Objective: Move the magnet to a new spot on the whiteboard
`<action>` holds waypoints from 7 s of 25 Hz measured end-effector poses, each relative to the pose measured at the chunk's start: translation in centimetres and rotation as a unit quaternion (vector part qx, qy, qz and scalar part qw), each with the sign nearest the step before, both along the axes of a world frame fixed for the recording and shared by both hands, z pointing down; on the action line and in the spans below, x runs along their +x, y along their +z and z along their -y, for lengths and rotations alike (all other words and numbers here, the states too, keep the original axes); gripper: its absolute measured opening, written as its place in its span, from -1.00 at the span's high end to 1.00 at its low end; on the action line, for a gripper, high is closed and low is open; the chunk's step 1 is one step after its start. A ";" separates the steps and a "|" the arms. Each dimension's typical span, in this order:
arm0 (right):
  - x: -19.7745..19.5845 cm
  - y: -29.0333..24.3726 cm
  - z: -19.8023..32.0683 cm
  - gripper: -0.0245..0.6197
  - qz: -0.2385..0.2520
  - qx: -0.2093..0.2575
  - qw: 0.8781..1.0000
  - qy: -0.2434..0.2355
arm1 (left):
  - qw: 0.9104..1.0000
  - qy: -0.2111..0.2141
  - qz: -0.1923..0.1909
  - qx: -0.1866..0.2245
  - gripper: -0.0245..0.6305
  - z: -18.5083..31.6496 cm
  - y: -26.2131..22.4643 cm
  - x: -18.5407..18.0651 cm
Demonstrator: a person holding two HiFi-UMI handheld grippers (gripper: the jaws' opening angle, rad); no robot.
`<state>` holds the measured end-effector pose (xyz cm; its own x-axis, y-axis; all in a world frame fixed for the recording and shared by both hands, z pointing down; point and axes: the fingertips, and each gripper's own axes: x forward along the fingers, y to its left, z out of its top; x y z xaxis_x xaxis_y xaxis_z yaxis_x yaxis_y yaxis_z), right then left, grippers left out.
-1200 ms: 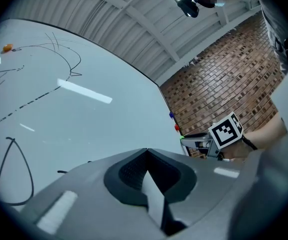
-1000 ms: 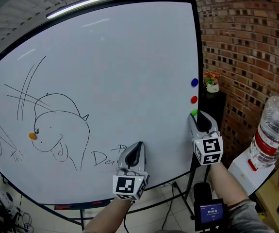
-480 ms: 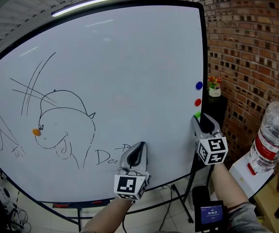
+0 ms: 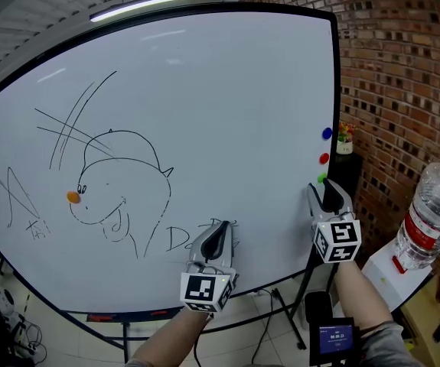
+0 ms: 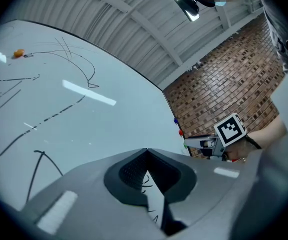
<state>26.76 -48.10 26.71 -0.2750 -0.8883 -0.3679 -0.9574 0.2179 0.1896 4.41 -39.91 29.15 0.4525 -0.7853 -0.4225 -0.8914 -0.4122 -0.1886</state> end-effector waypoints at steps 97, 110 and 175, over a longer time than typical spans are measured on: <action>-29.6 -0.2 -8.6 0.53 -0.110 0.038 0.993 -0.034 | 0.997 -0.073 -0.002 -0.018 0.92 -8.1 0.0 -24.5; -12.7 3.5 -4.3 0.53 -0.086 -0.010 0.996 0.032 | 0.999 -0.012 0.016 -0.033 0.92 -2.8 1.3 -10.2; 1.5 9.2 1.4 0.38 -0.011 -0.073 0.997 0.001 | 0.998 -0.022 -0.001 -0.059 0.92 0.6 4.3 -1.5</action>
